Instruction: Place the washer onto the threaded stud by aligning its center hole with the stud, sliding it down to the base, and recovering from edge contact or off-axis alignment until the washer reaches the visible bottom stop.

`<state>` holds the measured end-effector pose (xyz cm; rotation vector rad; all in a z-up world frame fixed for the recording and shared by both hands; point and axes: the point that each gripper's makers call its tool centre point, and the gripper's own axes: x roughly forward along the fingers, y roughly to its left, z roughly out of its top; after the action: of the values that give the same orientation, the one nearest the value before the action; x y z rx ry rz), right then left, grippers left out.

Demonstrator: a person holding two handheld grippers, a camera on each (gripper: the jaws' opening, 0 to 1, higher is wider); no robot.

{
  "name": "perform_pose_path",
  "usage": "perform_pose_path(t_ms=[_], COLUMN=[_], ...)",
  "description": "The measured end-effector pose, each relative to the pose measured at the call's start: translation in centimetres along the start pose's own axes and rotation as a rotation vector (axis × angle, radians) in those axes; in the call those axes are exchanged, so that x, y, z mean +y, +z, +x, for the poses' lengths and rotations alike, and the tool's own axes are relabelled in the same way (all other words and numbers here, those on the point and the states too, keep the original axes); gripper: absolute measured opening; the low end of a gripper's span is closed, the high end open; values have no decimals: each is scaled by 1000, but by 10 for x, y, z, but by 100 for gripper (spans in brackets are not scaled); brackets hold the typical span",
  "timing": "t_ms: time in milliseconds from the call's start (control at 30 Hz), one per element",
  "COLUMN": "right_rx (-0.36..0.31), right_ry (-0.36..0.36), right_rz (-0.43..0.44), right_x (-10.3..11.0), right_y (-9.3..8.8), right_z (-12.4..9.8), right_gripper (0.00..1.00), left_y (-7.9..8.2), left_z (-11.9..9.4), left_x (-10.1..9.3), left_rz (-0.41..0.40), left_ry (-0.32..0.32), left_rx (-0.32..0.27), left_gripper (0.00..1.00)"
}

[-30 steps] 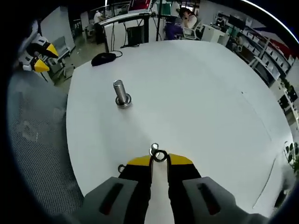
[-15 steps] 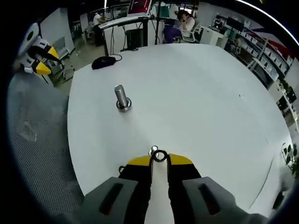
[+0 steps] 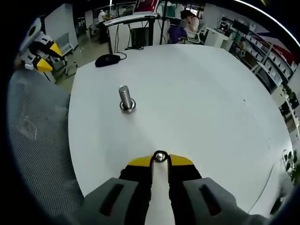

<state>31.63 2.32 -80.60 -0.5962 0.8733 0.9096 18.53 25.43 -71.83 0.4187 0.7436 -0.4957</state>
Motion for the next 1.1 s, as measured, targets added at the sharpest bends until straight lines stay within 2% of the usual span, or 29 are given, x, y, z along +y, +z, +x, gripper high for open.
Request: perform_pose_path(t_ms=[633, 1100], right_rx=[30, 80], right_ry=[10, 21], right_rz=[-19, -25], right_x=[0, 0], right_y=[1, -11], right_z=[8, 29], right_gripper=[14, 14], left_y=[0, -1], left_z=[0, 0], left_x=[1, 2], left_rz=[-4, -8], left_ry=[0, 1], left_rx=[2, 5], left_gripper=[18, 18])
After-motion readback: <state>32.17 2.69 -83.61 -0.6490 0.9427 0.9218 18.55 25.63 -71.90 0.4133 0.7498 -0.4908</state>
